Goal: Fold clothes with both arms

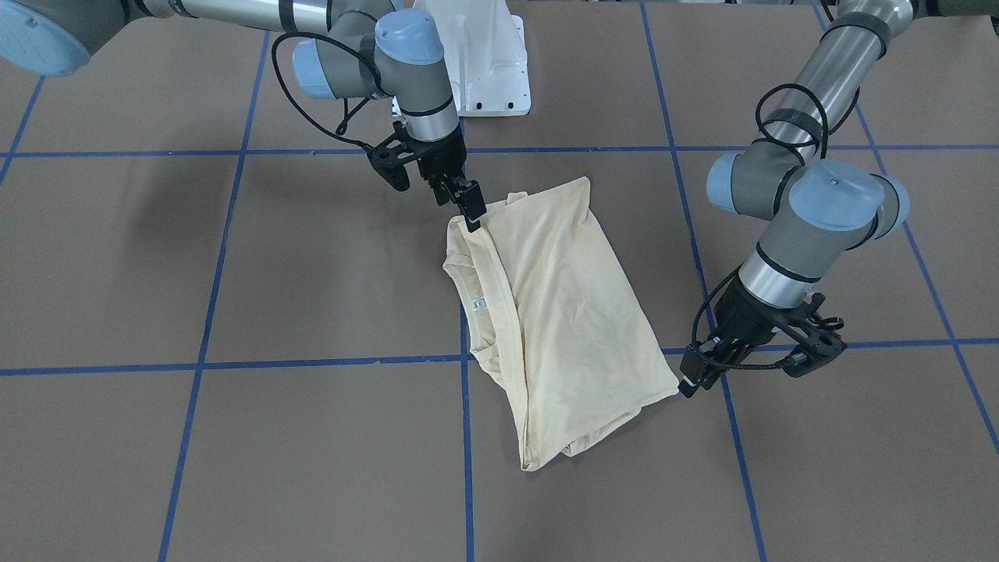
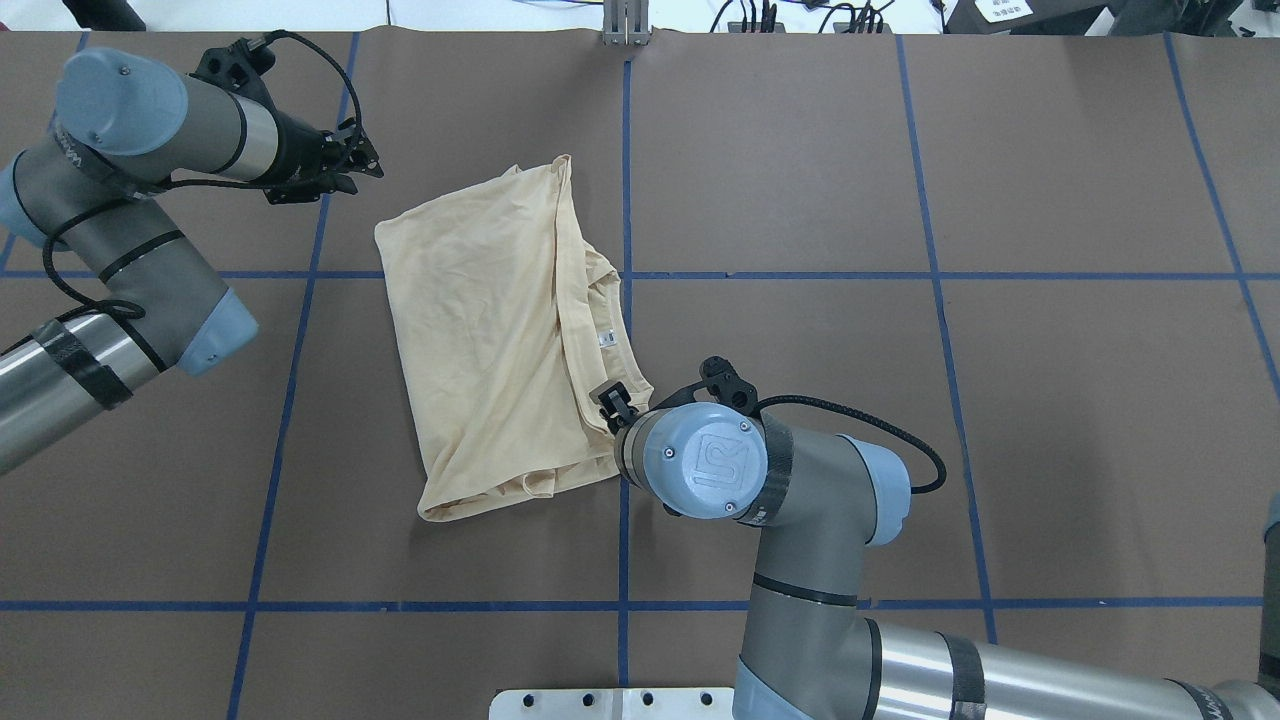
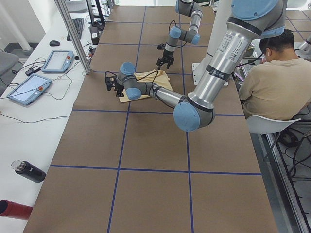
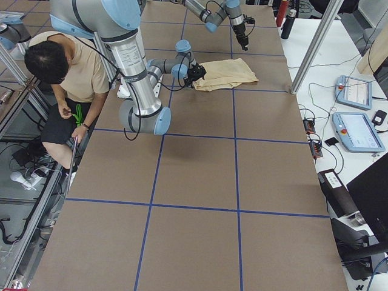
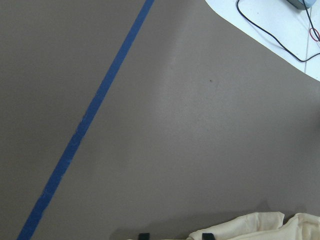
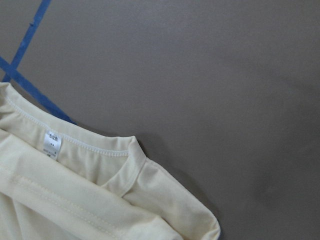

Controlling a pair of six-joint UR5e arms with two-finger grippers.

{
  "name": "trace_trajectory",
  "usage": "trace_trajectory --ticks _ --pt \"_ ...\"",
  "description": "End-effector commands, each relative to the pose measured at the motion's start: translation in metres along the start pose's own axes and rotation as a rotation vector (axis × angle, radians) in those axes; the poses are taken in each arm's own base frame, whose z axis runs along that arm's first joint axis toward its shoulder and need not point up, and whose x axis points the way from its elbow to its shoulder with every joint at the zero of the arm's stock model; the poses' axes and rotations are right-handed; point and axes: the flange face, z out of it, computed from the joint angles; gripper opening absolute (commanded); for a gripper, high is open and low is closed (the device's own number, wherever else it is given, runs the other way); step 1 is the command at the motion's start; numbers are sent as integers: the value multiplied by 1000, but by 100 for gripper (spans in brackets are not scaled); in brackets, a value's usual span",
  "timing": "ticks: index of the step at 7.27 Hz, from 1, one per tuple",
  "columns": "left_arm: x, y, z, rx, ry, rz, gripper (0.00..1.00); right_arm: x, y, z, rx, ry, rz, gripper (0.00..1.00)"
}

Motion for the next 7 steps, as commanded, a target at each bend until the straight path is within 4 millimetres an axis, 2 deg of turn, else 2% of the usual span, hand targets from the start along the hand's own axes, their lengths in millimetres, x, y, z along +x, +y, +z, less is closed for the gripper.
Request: trace_trajectory --ticks 1,3,5,6,7 --pt "0 0 1 -1 -2 0 46 3 3 4 1 8 -3 98" --pt "0 0 1 -1 -2 0 46 5 1 11 12 19 -5 98" --pt "0 1 1 -2 -1 2 46 4 2 11 10 19 -4 92" --pt "0 0 1 -1 0 1 46 0 6 9 5 15 -4 89" --pt "0 0 1 -1 0 3 46 0 6 9 5 15 -5 80"
